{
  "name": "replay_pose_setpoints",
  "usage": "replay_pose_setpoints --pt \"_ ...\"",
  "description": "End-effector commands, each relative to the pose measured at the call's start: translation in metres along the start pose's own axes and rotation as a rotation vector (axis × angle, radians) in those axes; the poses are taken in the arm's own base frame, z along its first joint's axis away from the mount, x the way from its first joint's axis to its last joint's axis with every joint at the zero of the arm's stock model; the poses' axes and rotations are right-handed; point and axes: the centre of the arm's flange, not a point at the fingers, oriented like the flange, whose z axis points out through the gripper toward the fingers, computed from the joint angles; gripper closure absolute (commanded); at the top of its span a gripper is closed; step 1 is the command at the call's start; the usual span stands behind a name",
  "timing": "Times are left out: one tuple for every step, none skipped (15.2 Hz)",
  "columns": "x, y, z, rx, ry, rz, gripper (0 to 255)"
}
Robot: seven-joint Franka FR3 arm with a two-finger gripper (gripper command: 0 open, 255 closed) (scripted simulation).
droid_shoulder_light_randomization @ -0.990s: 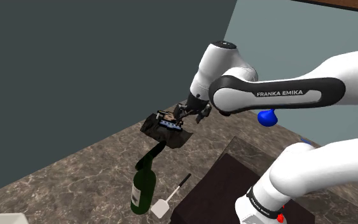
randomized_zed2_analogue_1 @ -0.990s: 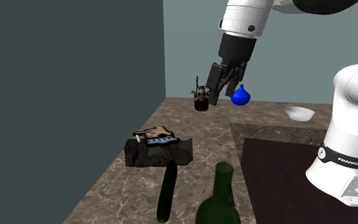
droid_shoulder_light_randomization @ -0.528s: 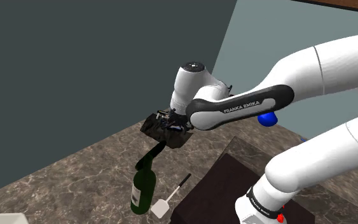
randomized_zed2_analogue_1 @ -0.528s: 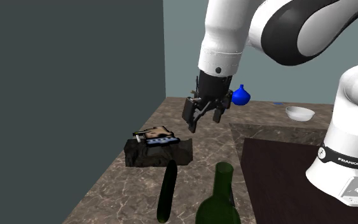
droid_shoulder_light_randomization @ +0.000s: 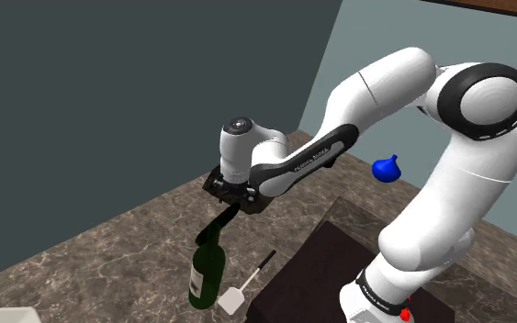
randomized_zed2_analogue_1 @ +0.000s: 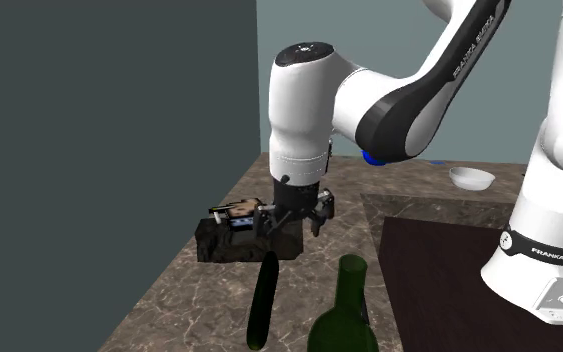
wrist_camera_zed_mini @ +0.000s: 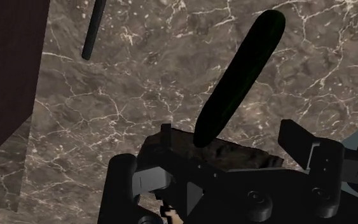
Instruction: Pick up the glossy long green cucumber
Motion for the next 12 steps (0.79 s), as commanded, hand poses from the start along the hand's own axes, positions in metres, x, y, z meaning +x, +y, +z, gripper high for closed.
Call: replay_pose_setpoints --pt "0.000 -0.016 0.027 -0.021 0.009 0.073 0" --pt "0.001 -0.023 0.039 -0.032 0.011 0.106 0" --pt "0.002 -0.031 0.051 -0.043 0.013 0.138 0" --pt "0.004 -0.037 0.063 -0.054 0.015 0.171 0" --pt "0.005 -0.044 0.075 -0.066 0.017 0.203 0" --pt "0.007 -0.051 0.087 -0.077 0.018 0.236 0" --pt "0.010 -0.057 0.100 -0.088 0.020 0.268 0" --pt "0.012 -0.063 0.112 -0.100 0.022 0.301 0" --pt "0.015 -0.069 0.125 -0.111 0.024 0.333 0" --pt "0.018 -0.075 0.137 -0.122 0.026 0.366 0" --pt "0.019 -0.077 0.142 -0.127 0.027 0.379 0" --pt "0.018 -0.077 0.147 -0.127 0.027 0.379 0"
